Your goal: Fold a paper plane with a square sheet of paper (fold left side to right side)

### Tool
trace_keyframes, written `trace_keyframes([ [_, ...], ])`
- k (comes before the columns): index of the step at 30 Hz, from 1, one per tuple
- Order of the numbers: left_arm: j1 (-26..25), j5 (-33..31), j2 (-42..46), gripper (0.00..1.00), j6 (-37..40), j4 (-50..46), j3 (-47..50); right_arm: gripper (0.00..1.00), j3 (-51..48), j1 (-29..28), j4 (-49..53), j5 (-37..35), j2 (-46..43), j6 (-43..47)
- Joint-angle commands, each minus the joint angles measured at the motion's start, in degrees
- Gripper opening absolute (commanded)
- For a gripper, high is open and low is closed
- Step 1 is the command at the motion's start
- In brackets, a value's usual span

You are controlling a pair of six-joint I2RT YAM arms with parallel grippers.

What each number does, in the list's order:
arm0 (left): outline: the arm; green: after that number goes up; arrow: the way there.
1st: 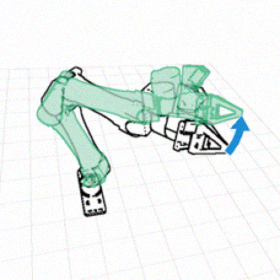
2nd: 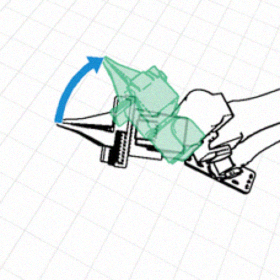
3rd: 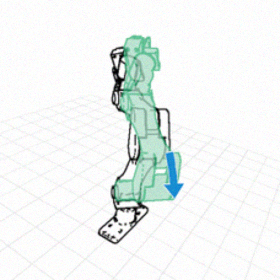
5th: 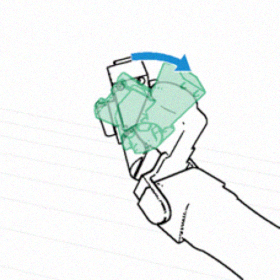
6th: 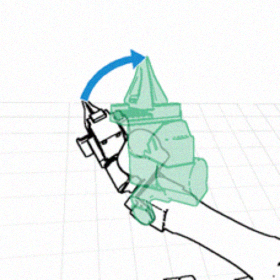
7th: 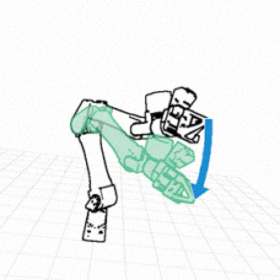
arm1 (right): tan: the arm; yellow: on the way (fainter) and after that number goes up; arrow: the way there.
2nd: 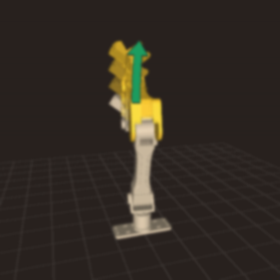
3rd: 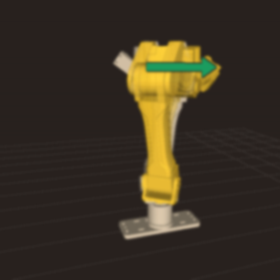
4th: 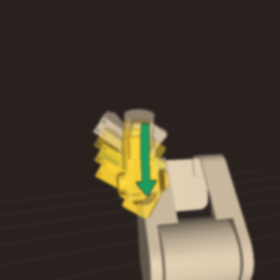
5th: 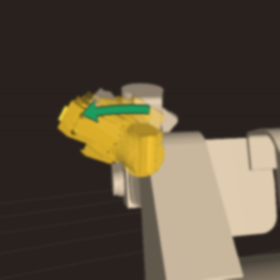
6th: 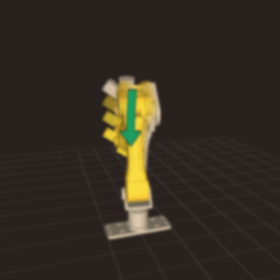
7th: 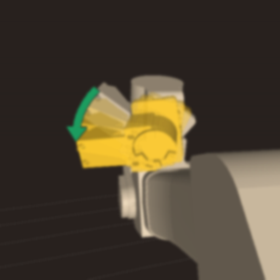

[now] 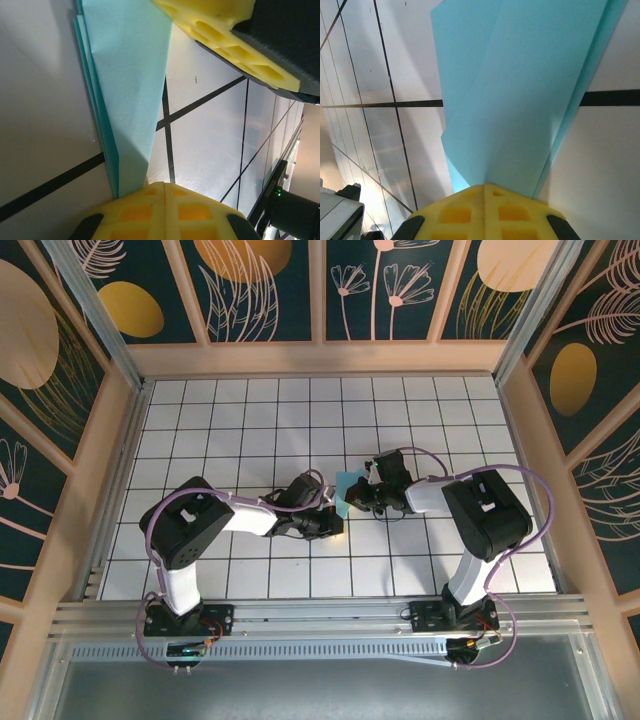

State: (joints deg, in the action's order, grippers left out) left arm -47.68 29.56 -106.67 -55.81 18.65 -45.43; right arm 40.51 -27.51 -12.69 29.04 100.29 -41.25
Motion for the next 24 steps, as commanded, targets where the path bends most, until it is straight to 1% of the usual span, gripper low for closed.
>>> trace_keyframes([
  [1,-1.05,1.00,-0.71,0.01,-0.86,-0.62,0.65,0.00,-1.49,-0.81,7.05,-4.25,3.99,0.86],
  [7,-2.04,0.78,-0.91,0.00,-1.51,-0.14,0.65,0.00,-1.49,-0.82,7.16,-4.25,4.01,0.94],
  [16,-3.14,-0.93,1.29,0.00,-1.26,-2.52,2.06,0.00,-1.20,-0.93,7.28,-4.25,4.46,0.92],
  [20,-2.74,-1.35,5.51,0.00,-1.41,-2.39,2.03,0.00,-1.05,-0.88,7.41,-4.25,4.38,1.00],
  [23,-1.36,-1.02,8.14,0.00,-1.45,-2.73,1.50,0.00,-1.05,-0.94,7.42,-4.25,4.45,1.05],
  [24,-0.65,-0.84,10.44,0.00,-1.28,-2.98,1.23,0.00,-1.05,-0.94,7.44,-4.25,4.39,1.01],
])
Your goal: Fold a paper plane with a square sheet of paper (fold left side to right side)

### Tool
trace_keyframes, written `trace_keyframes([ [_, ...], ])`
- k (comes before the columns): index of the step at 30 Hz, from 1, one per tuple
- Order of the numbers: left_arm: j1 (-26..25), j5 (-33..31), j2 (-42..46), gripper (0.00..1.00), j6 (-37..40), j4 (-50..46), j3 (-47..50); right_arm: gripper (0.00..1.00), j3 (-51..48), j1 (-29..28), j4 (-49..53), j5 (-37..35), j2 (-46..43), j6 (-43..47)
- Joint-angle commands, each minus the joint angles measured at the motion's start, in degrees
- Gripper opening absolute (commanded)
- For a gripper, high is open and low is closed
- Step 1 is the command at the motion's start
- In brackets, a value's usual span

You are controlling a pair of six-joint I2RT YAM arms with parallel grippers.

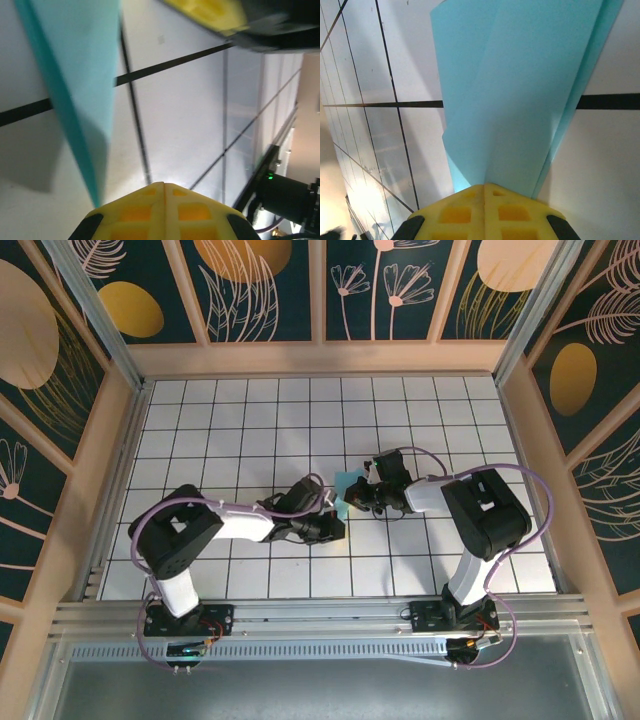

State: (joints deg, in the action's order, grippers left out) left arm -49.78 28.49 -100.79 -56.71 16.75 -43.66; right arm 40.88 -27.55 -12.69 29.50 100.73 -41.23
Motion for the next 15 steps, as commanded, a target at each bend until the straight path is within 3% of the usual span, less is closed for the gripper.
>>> trace_keyframes([
  [1,2.07,0.47,5.35,0.00,-0.12,-1.56,-0.76,0.00,-1.29,-0.92,7.48,-4.62,4.06,1.02],
  [5,3.87,1.56,5.21,0.00,1.31,-2.91,-1.89,0.00,-1.33,-0.96,7.50,-4.71,4.08,0.98],
  [15,4.61,2.18,-4.99,0.00,4.60,-4.00,-7.07,0.00,-0.98,-1.11,7.68,-4.54,4.21,0.98],
])
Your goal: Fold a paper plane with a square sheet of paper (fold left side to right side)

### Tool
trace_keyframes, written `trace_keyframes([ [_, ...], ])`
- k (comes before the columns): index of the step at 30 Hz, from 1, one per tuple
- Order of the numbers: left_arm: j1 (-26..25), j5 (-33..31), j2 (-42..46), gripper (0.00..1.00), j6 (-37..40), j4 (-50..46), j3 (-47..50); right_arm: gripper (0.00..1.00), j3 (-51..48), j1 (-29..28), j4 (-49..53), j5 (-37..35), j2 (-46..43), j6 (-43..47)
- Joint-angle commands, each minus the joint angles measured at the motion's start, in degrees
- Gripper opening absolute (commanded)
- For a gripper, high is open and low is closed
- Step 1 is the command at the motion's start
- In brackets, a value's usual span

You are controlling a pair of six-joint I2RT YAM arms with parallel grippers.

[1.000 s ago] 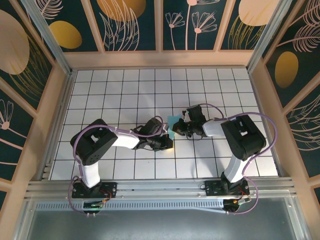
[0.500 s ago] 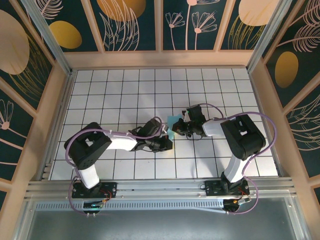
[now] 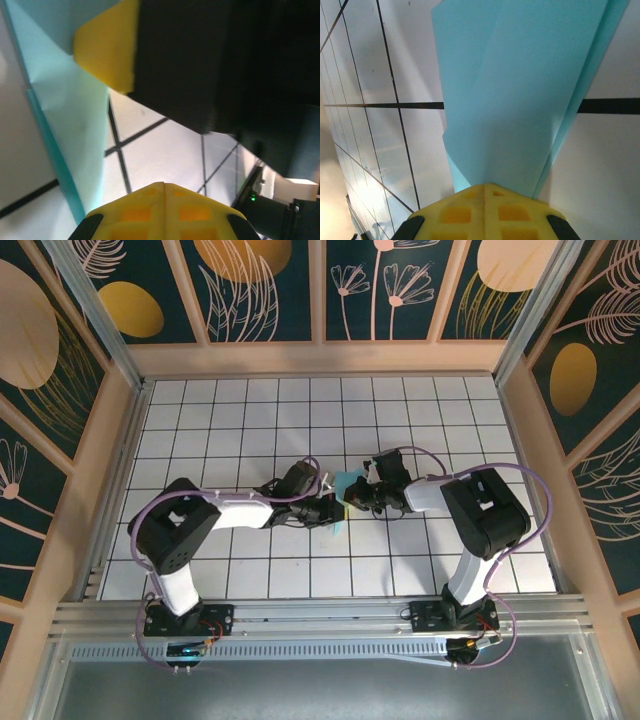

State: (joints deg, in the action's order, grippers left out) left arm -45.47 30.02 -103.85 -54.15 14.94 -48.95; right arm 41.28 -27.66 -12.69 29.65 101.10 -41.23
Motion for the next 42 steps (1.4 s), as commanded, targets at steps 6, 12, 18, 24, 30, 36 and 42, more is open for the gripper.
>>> trace_keyframes([
  [6,0.39,-2.37,-4.78,0.00,3.36,-4.25,-2.69,0.00,-0.94,-1.09,7.76,-4.26,3.58,1.03],
  [12,0.31,-3.18,-5.66,0.00,2.88,-3.63,-0.18,0.00,0.89,-1.00,8.27,-3.23,0.68,1.10],
  [18,0.34,-4.18,-6.10,0.00,2.98,-3.78,1.56,0.00,4.86,0.30,8.81,-1.42,-2.65,1.82],
  [24,0.32,-4.36,-6.26,0.00,3.04,-3.70,1.80,0.00,7.93,2.59,9.06,-0.49,-1.35,3.49],
  [30,0.34,-4.27,-5.88,0.00,2.83,-3.61,1.74,0.00,9.52,4.24,8.84,-0.12,1.51,4.39],
  [36,0.30,-3.01,-4.52,0.00,2.16,-2.77,0.40,0.00,8.94,4.73,8.69,-0.36,4.04,4.91],
  [42,0.63,-1.86,-2.89,0.00,2.04,-3.07,-3.15,0.00,7.94,5.83,10.43,-2.58,5.06,5.47],
])
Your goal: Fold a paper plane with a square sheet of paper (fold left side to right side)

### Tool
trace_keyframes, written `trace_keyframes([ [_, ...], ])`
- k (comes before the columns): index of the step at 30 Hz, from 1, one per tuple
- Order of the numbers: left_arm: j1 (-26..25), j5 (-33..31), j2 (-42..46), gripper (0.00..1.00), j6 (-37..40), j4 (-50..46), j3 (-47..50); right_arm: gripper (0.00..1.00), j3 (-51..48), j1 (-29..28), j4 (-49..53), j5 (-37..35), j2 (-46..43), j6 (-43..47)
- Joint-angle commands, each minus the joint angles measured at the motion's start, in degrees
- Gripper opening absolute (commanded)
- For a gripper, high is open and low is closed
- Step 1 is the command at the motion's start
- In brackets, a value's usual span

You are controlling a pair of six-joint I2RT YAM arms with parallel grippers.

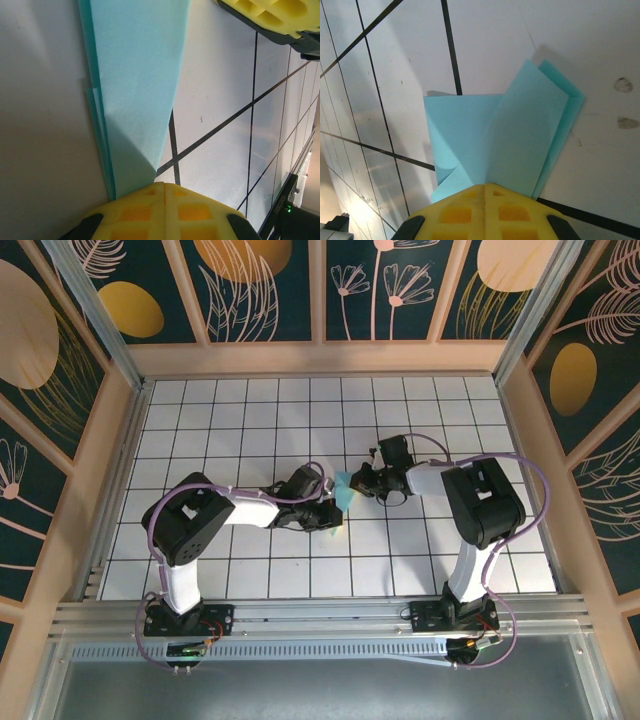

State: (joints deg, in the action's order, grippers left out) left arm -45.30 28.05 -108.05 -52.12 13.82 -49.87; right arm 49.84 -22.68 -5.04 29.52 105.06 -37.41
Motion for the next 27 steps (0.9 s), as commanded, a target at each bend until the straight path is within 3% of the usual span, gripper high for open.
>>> trace_keyframes([
  [1,0.76,0.45,1.43,0.00,0.00,-1.89,-3.00,0.00,-0.68,0.84,3.32,-2.77,1.28,2.02],
  [19,2.30,3.66,-6.91,0.00,5.54,-6.26,-12.91,0.00,-0.63,0.74,3.96,-2.64,2.23,2.34],
  [27,2.29,4.24,-8.49,0.00,6.76,-7.39,-12.30,0.00,-0.48,0.75,4.71,-3.58,2.48,2.68],
])
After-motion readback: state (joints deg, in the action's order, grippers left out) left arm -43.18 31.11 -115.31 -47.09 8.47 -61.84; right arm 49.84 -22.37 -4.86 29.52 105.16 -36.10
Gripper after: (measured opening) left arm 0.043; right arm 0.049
